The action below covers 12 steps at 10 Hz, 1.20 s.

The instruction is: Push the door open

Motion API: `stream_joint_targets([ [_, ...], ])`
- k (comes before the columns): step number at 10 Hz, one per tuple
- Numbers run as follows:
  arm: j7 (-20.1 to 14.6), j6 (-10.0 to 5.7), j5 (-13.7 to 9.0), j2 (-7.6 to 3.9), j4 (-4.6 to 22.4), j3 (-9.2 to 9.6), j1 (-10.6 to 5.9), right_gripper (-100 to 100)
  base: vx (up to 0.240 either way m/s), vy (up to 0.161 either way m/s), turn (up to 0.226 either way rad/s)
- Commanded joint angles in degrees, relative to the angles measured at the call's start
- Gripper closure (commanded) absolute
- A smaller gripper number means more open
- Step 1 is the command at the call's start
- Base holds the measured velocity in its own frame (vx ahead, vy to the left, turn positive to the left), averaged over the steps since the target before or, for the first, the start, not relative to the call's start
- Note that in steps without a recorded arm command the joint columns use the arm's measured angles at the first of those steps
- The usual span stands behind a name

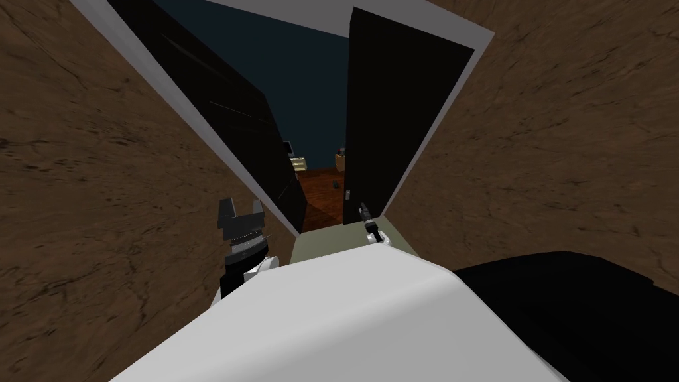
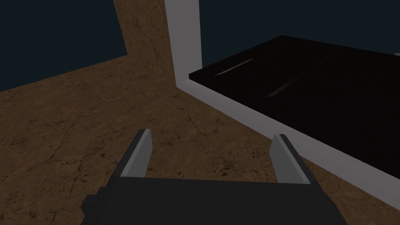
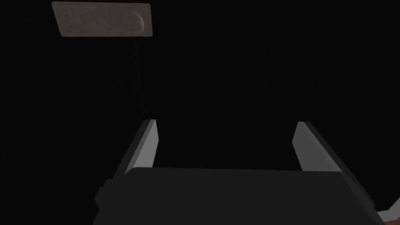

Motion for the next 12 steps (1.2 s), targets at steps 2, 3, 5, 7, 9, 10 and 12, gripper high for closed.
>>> stream_joint_targets([
  [2,-0.7,-0.56,0.7,-0.33,4.2,-0.58,-1.49,-100,0.087,0.02,-0.005],
  [3,-1.0,-0.74,1.0,-0.4,5.5,-0.77,-1.96,-100,0.102,0.011,-0.005],
  [5,-1.4,-1.07,1.4,-0.54,8.1,-1.12,-2.87,-100,0.11,0.018,-0.003],
  [7,-2.0,-1.53,2.1,-0.72,11.8,-1.63,-4.16,-100,0.125,0.022,-0.005],
  [9,-2.3,-1.79,2.5,-0.81,13.9,-1.91,-4.88,-100,0.118,0.021,-0.004],
  [10,-2.5,-1.92,2.7,-0.86,14.9,-2.06,-5.25,-100,0.09,0.007,-0.003],
  [12,-3.0,-2.32,3.3,-0.99,18.1,-2.49,-6.35,-100,0.114,0.018,-0.003],
])
